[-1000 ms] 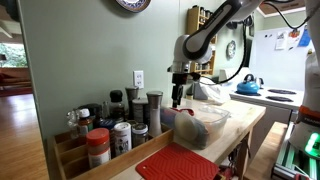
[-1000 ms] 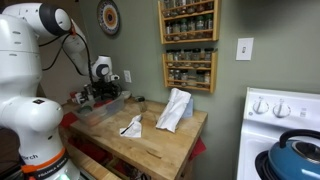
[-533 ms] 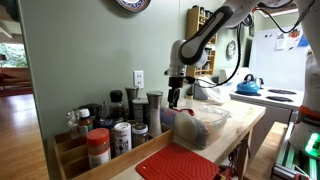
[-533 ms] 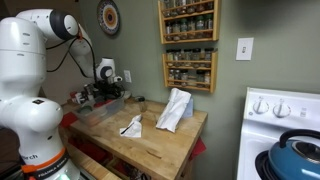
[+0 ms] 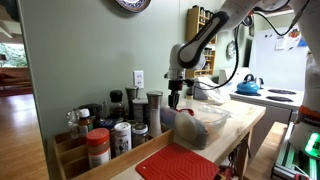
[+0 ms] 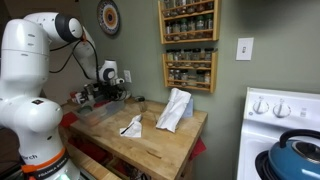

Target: Place the orange and the blue cups on the table

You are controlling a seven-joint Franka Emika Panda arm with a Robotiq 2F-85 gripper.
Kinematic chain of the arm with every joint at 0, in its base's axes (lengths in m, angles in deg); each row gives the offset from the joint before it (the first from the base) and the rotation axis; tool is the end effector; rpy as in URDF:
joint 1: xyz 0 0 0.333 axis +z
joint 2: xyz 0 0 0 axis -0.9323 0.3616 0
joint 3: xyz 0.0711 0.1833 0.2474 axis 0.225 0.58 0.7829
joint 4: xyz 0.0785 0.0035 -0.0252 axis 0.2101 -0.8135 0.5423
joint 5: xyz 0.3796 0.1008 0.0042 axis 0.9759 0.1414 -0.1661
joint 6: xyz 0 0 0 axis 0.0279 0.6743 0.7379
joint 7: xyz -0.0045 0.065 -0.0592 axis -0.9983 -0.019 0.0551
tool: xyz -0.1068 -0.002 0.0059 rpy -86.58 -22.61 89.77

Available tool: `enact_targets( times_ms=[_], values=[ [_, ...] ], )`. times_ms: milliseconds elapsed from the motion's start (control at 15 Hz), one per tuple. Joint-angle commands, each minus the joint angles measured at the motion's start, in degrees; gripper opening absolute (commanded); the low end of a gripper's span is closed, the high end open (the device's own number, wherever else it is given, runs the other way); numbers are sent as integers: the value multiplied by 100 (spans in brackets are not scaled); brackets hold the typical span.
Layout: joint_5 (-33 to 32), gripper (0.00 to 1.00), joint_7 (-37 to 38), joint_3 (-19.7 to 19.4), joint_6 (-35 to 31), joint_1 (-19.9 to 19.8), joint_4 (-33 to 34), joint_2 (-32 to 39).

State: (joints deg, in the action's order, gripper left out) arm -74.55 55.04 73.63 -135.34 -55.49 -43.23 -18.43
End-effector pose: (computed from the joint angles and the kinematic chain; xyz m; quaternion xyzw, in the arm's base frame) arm 0.5143 0.2518 0.2427 -0.9641 -0.2541 -0.0049 0.0771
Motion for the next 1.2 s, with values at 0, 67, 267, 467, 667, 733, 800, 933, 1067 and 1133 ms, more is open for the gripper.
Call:
enact_targets(
  times_ms=[0,67,267,467,667,733,800,933,1067,1133],
  values=[
    [-69,19,64,64,-47,-79,15,26],
    [-57,13,62,67,-26,-90,5,-6],
    [25,0,-60,104,68,-192,-70,-201],
    [85,2,-116,122,187,-284,-189,-539],
    [201,2,-147,129,321,-363,-365,-1099],
    [193,2,-98,96,413,-363,-418,-1311],
    [163,2,-60,57,511,-362,-456,-1510],
    [133,2,33,-52,658,-399,-603,-2012],
    [135,2,149,-201,783,-471,-777,-2498],
    [79,2,45,-140,656,-361,-329,-1869]
  ],
)
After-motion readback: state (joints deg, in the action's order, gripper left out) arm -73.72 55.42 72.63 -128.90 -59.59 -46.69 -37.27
